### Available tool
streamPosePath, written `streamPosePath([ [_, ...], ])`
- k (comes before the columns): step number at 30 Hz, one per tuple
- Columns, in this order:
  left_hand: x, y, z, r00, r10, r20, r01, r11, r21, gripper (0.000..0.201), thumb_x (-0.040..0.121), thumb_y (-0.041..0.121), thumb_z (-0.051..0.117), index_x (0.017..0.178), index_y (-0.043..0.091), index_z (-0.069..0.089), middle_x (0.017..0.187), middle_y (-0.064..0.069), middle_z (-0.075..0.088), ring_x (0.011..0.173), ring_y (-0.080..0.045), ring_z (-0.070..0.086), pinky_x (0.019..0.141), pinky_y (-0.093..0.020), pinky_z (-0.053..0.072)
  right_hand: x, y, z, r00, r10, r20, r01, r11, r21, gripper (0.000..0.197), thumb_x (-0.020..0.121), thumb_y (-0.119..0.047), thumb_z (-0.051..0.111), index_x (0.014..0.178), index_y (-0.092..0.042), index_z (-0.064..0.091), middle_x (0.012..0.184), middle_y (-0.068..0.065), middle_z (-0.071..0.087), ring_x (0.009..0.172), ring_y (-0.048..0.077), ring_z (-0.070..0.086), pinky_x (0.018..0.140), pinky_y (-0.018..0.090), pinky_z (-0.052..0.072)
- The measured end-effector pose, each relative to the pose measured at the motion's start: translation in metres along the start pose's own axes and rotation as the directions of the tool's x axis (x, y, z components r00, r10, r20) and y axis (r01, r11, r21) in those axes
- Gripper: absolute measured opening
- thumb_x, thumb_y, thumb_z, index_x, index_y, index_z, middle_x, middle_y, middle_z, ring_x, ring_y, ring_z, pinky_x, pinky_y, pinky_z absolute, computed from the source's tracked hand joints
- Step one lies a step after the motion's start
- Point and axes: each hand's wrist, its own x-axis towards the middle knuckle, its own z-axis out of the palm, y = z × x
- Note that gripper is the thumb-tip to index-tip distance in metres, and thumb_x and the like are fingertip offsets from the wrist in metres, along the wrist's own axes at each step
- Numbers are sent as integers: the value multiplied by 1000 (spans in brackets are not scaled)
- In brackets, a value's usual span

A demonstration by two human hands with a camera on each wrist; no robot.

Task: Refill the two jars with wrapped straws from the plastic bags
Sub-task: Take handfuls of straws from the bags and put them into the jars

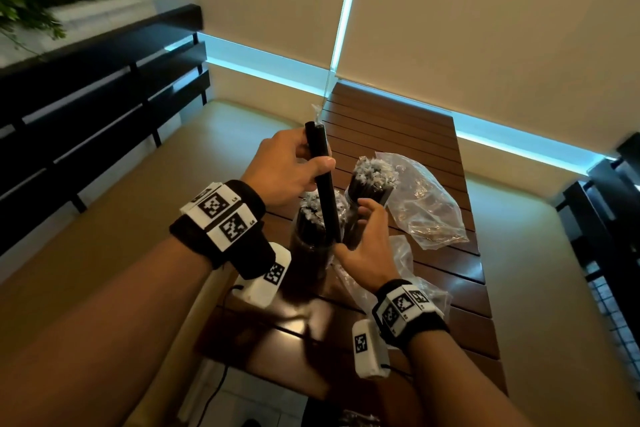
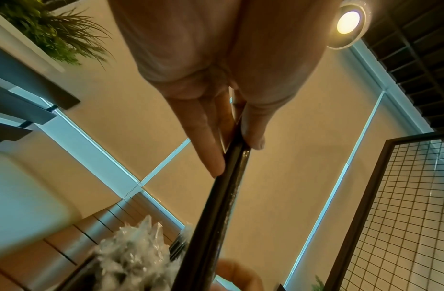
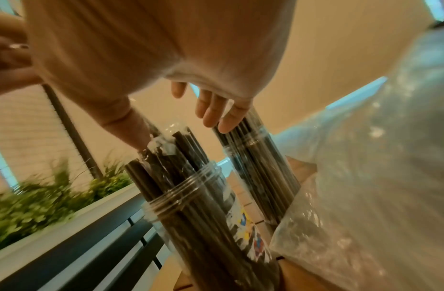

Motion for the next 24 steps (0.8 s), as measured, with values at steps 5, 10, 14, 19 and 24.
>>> streamPosePath([
  [5,-6,-2,-6,1000,20,-9,-20,1000,-7,9,87,14,74,91,19,67,96,-6,72,90,-19,72,74,-41,62,12,15,2,991,17,130,-12,999,-38,111,66,-33,81,151,-31,10,156,-3,20,144,16,21,117,44,27],
  [10,-8,-12,-13,999,44,31,-46,996,74,8,86,17,74,93,18,69,94,0,74,92,-16,71,83,-45,59,32,8,-4,953,-107,284,144,983,-115,112,67,-24,75,151,-44,4,162,-8,-8,148,14,3,111,32,18],
  [14,-6,-22,-19,998,40,44,-44,995,94,9,86,19,74,92,24,70,95,2,74,93,-16,71,87,-47,57,43,4,1,924,-188,333,284,921,-268,82,72,-27,72,143,-37,34,155,-5,23,140,19,26,113,37,33],
  [19,-7,-27,-29,999,34,41,-38,994,98,11,79,32,72,90,32,69,97,4,75,96,-18,71,89,-48,56,42,1,3,935,-203,290,281,925,-257,79,60,-46,78,129,-30,44,126,-8,32,116,13,42,98,31,48],
  [24,-9,-33,-28,999,53,4,-53,996,72,10,82,26,74,91,28,70,97,3,75,94,-18,71,88,-48,56,28,3,18,959,-119,257,148,984,-98,85,53,-55,86,122,-32,41,144,-9,24,121,4,35,101,22,39],
])
